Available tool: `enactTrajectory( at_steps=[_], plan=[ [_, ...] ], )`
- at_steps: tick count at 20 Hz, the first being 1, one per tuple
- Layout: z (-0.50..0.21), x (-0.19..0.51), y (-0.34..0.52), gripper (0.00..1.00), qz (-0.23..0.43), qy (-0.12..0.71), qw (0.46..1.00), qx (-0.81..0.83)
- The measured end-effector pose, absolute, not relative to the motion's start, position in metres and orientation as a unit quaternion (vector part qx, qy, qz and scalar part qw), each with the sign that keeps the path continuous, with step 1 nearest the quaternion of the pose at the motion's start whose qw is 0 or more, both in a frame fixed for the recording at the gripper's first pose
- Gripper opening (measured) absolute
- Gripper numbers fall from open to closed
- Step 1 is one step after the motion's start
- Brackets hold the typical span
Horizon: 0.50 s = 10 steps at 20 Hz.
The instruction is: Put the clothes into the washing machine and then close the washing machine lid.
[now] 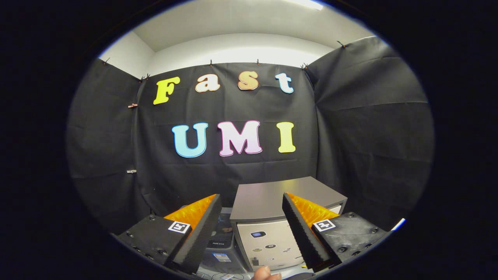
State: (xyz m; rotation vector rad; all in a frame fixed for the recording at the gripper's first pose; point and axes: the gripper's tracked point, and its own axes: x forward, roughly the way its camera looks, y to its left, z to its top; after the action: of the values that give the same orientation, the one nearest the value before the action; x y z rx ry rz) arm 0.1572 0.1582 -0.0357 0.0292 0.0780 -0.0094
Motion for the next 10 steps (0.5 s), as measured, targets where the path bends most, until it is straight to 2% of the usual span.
enactTrajectory(
  at_steps=[10],
  plan=[
    [-0.0341, 0.1549, 0.1598, 0.99, -0.015, 0.038, 0.999, 0.023]
  ],
)
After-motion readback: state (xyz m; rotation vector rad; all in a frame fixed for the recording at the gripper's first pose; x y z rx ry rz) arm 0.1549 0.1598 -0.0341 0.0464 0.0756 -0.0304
